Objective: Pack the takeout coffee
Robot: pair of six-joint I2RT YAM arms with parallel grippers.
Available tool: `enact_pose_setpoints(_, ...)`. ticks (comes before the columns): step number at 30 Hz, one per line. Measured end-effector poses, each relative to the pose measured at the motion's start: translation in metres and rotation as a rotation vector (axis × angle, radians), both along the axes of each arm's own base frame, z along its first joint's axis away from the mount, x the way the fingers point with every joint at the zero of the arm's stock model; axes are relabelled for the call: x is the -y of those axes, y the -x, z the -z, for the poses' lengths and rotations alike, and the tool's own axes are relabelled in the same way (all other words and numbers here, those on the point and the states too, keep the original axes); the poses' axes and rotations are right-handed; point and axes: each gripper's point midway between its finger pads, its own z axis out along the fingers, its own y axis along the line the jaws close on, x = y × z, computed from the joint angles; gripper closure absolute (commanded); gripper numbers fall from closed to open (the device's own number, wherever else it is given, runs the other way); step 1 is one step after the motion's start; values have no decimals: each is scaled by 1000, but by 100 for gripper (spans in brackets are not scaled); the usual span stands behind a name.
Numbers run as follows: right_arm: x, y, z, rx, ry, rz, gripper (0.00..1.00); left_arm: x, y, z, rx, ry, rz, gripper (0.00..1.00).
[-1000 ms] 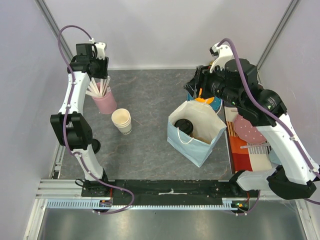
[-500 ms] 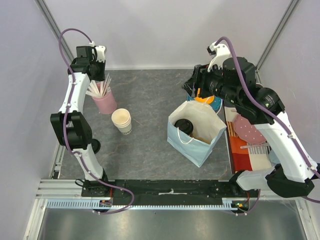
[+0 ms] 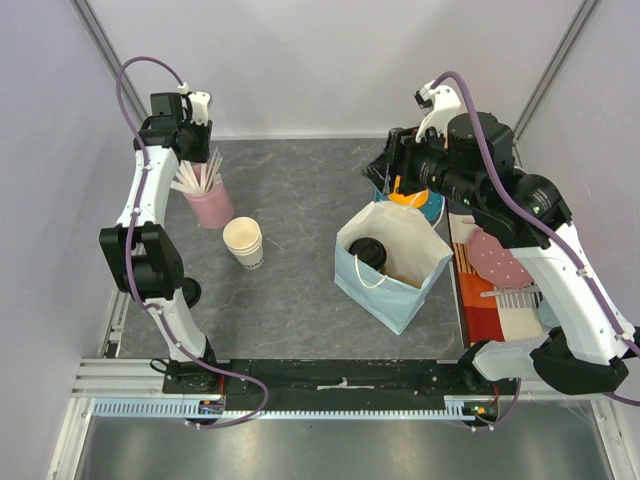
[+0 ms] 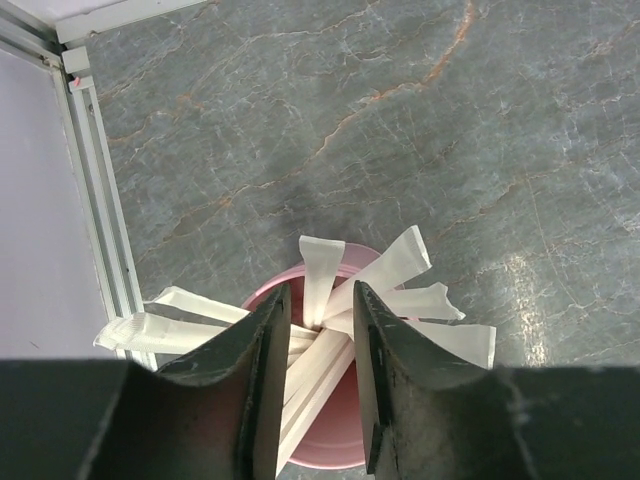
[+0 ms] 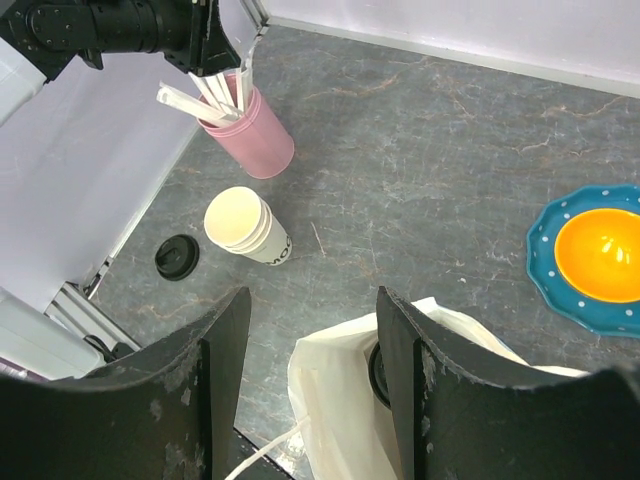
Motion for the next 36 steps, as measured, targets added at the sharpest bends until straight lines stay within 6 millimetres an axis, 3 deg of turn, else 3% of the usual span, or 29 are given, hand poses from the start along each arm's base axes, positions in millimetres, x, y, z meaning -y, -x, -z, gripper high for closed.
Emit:
enact_pose_setpoints(9, -3, 0, -2, 1, -4, -11, 39, 0, -6, -1, 8, -9, 16, 59)
enact_pose_setpoints(15, -6, -1, -1, -6, -4, -20, 39, -1, -14, 9, -4, -12, 22, 61)
enact_pose_setpoints(19, -5, 1, -2, -8, -3, -22, 39, 2, -16, 15, -15, -2, 31, 73)
enact_pose_setpoints(27, -4, 2, -5, -6, -6, -24, 39, 2, -17, 9, 0, 4, 38, 98)
enact_pose_setpoints(31, -5, 1, -4, -7, -5, -24, 39, -3, -12, -4, 24, -3, 31, 98)
enact_pose_setpoints(36, -5, 1, -3, -9, -3, -24, 39, -5, 1, -47, 109, -8, 34, 98)
